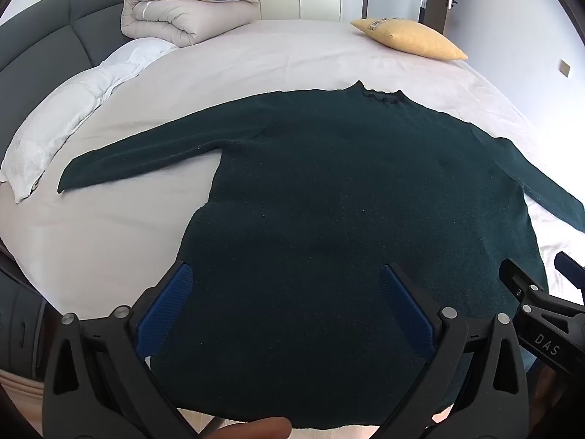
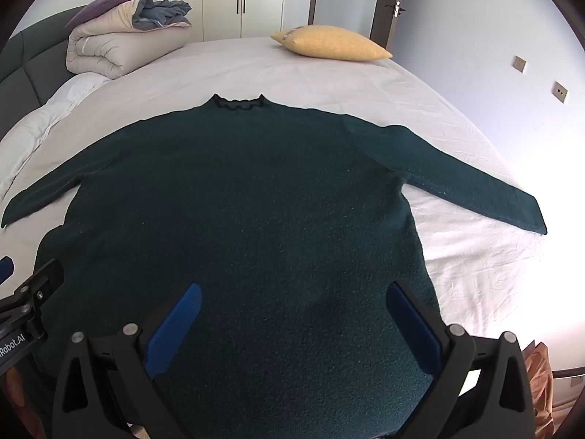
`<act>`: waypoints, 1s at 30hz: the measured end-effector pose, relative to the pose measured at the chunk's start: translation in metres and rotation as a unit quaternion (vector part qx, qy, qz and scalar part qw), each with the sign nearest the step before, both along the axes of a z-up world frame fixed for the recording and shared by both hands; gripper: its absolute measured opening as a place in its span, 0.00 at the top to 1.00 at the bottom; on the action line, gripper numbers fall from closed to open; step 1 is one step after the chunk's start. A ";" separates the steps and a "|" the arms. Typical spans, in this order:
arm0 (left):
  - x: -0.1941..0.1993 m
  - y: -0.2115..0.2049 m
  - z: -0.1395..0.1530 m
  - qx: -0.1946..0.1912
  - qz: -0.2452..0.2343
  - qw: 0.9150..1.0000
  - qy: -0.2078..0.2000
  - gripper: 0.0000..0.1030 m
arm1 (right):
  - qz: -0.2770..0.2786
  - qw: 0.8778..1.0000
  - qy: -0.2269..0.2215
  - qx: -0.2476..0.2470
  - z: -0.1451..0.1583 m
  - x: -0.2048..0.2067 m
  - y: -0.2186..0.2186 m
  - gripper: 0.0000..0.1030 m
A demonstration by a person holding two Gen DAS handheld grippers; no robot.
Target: Fold small clothes
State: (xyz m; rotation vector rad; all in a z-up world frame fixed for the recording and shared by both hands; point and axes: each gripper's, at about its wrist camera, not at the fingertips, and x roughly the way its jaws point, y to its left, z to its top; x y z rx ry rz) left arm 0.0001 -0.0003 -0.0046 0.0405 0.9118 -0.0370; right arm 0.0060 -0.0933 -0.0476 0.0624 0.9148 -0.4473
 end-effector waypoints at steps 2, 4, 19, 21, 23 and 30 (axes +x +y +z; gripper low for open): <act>-0.001 -0.001 -0.001 -0.001 0.000 1.000 0.000 0.00 | 0.000 1.000 0.000 0.000 0.000 0.000 0.000 0.00; 0.000 0.001 -0.001 -0.001 0.000 1.000 0.000 0.00 | 0.000 1.000 0.000 0.000 0.000 0.000 0.000 0.00; 0.002 0.002 -0.010 -0.004 0.003 1.000 0.005 0.00 | 0.000 1.000 0.000 0.000 0.001 0.000 0.001 0.00; 0.003 0.004 -0.010 -0.005 0.004 1.000 0.006 0.00 | 0.000 1.000 0.000 0.000 0.001 0.000 0.001 0.00; 0.004 0.004 -0.009 -0.006 0.004 1.000 0.006 0.00 | 0.000 1.000 0.000 0.000 0.001 0.000 0.001 0.00; 0.005 0.005 -0.009 -0.007 0.004 1.000 0.008 0.00 | 0.000 1.000 0.001 0.000 0.000 -0.001 0.001 0.00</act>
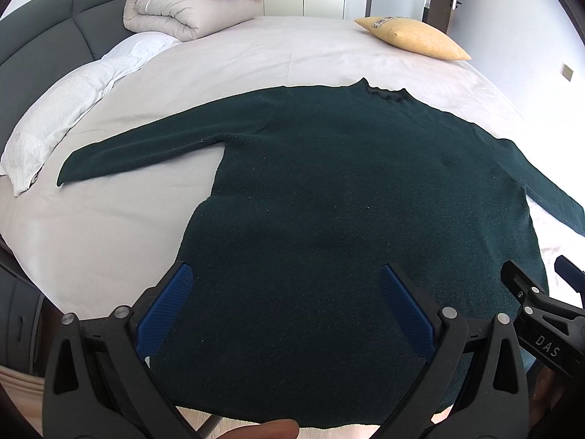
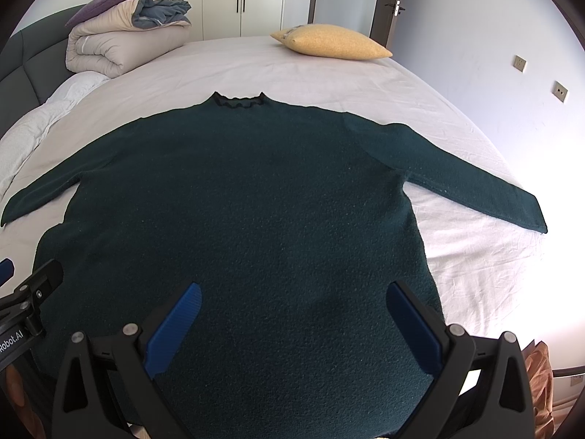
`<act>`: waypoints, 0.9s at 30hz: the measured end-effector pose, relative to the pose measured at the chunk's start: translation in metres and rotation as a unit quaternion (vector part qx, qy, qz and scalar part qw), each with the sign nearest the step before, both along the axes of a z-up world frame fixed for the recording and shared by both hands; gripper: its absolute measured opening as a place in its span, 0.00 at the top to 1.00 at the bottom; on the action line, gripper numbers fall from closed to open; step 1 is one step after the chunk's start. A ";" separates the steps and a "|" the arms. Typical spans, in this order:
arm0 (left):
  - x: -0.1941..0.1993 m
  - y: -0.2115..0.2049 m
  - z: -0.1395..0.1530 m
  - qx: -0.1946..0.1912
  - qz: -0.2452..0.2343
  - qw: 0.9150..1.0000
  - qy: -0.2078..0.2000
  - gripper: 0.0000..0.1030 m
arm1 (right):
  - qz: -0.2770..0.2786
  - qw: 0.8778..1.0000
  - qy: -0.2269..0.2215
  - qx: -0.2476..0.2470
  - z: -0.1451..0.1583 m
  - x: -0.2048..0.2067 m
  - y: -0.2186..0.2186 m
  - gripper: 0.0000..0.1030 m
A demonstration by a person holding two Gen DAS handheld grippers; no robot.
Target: Fold small clothes
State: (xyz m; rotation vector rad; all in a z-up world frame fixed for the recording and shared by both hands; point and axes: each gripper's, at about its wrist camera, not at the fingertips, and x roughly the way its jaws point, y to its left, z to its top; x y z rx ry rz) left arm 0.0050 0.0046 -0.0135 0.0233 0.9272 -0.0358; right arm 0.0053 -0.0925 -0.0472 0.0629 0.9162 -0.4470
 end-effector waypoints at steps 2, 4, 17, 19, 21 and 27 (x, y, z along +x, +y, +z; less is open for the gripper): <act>0.000 0.001 0.000 -0.001 0.000 1.000 0.001 0.00 | 0.000 1.000 0.000 0.000 0.000 0.000 0.000 0.00; 0.000 0.001 0.000 -0.001 0.000 1.000 0.001 0.00 | 0.000 1.000 0.000 0.000 0.000 0.000 0.000 0.00; 0.001 0.001 0.001 -0.003 0.001 1.000 0.003 0.00 | 0.000 1.000 0.000 0.000 0.000 0.000 0.000 0.00; 0.001 0.001 0.001 -0.003 0.001 1.000 0.003 0.00 | 0.000 1.000 0.000 0.000 -0.001 0.000 0.000 0.00; 0.001 0.001 0.001 -0.003 0.001 1.000 0.003 0.00 | 0.000 1.000 0.000 0.000 -0.001 0.000 0.000 0.00; 0.001 0.001 0.001 -0.003 0.001 1.000 0.003 0.00 | 0.000 1.000 0.000 0.000 -0.001 0.000 0.000 0.00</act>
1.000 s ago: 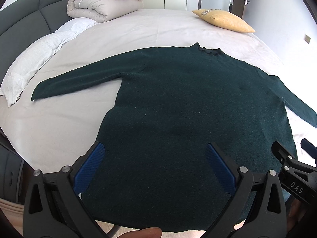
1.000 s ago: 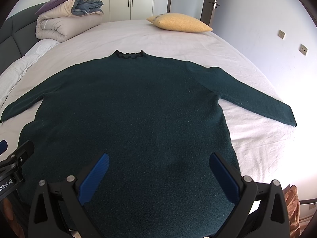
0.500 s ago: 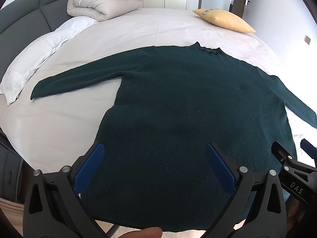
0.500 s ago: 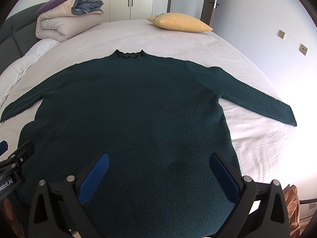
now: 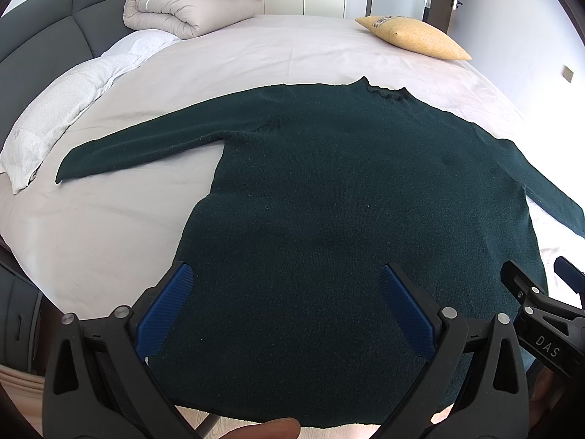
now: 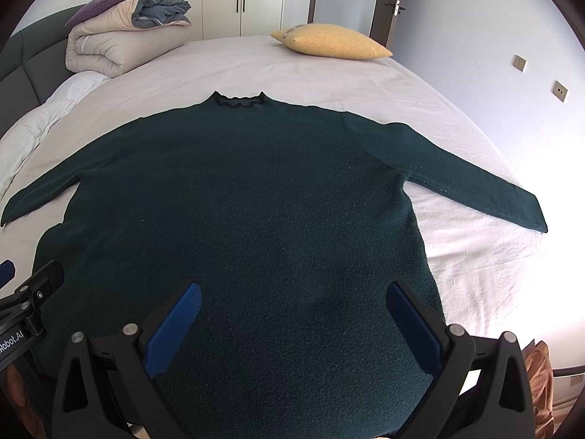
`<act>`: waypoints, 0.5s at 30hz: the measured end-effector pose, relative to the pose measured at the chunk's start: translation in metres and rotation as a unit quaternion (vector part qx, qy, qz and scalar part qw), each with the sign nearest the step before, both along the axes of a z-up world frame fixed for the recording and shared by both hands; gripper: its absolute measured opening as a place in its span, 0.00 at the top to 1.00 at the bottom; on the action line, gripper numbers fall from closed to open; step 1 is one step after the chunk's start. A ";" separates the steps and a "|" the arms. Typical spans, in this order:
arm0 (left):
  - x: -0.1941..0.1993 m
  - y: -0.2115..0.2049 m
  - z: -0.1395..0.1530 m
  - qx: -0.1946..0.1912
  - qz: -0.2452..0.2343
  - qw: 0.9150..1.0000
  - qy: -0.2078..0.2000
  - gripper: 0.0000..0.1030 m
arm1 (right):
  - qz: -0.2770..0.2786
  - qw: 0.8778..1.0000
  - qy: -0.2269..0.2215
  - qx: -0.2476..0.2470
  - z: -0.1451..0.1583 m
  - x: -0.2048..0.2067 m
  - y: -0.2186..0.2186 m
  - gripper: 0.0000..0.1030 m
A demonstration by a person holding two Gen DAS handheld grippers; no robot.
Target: Fold small clothes
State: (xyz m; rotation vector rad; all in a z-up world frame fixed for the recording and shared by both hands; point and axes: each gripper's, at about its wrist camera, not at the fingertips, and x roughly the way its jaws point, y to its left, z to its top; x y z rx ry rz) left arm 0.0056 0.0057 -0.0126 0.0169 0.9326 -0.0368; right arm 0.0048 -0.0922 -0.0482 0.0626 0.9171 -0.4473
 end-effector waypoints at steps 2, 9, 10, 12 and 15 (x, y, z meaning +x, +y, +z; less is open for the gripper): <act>0.000 0.000 0.000 0.000 0.000 1.000 0.000 0.00 | 0.000 1.000 0.000 0.000 0.000 0.000 0.000 0.00; 0.000 0.000 0.000 0.000 0.000 1.000 0.000 0.00 | 0.000 1.000 0.000 0.000 0.000 0.000 0.000 0.00; 0.000 0.000 0.000 -0.001 0.000 1.000 0.000 0.00 | 0.000 1.000 0.000 0.000 0.000 0.000 0.000 0.00; 0.000 0.000 0.000 -0.001 0.000 1.000 0.000 0.00 | 0.000 1.000 0.000 0.000 0.001 0.000 0.000 0.00; 0.000 0.000 0.000 -0.001 -0.001 1.000 0.001 0.00 | 0.000 1.000 0.000 0.000 0.001 0.000 -0.001 0.00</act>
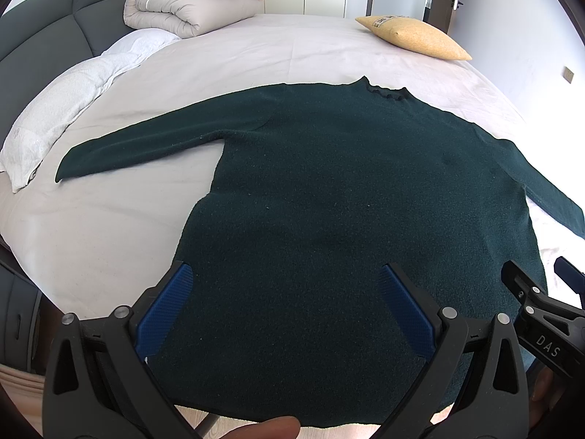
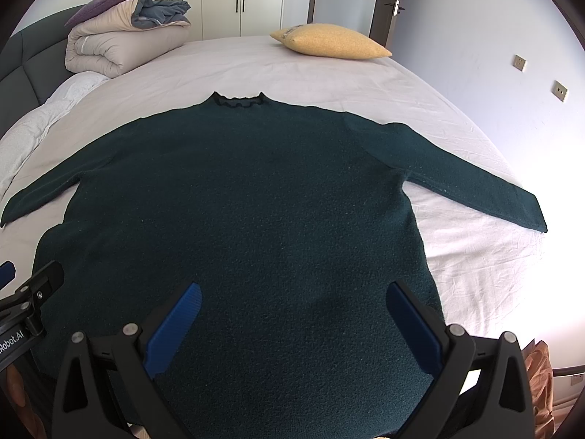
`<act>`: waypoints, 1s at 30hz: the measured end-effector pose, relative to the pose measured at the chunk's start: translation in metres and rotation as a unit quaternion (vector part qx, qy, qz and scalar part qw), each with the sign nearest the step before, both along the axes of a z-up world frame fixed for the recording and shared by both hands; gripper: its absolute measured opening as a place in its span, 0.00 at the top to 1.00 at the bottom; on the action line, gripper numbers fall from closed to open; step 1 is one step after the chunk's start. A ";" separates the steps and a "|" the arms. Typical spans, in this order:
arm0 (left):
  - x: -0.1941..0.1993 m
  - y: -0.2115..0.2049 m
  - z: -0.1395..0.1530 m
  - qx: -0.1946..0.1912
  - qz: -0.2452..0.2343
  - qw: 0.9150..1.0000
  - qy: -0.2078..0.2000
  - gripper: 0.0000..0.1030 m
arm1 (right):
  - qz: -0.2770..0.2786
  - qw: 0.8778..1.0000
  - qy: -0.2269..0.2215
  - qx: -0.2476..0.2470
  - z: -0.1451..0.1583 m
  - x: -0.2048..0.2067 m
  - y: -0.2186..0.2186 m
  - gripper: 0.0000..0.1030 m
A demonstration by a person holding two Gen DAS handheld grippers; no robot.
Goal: Fold small clothes
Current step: 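Grasp a sweater sleeve cuff with the right gripper and lift it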
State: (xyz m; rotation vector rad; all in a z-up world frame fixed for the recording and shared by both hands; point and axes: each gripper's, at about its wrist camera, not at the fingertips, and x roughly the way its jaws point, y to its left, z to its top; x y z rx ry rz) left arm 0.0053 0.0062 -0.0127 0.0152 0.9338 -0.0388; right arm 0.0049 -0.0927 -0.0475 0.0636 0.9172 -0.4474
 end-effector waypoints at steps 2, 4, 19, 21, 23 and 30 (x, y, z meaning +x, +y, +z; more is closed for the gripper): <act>-0.001 0.000 0.000 0.000 0.000 1.000 0.000 0.00 | 0.000 1.000 0.000 0.000 0.000 0.000 0.000 0.00; -0.001 0.000 0.000 0.000 0.000 1.000 0.000 0.00 | 0.000 1.000 0.000 0.000 0.001 0.000 0.000 0.00; -0.002 -0.006 -0.004 0.008 0.004 1.000 0.001 0.00 | -0.006 1.000 -0.002 0.009 -0.005 -0.001 -0.006 0.00; 0.001 -0.003 -0.007 -0.022 -0.008 1.000 0.012 0.00 | -0.014 1.000 -0.005 0.014 -0.005 -0.002 -0.016 0.00; 0.007 0.005 -0.012 -0.083 -0.017 0.996 0.035 0.00 | -0.025 0.999 -0.013 0.019 -0.001 -0.003 -0.028 0.00; 0.032 0.011 -0.004 -0.140 -0.044 0.989 0.030 0.00 | -0.078 0.986 -0.083 0.121 0.023 -0.023 -0.110 0.00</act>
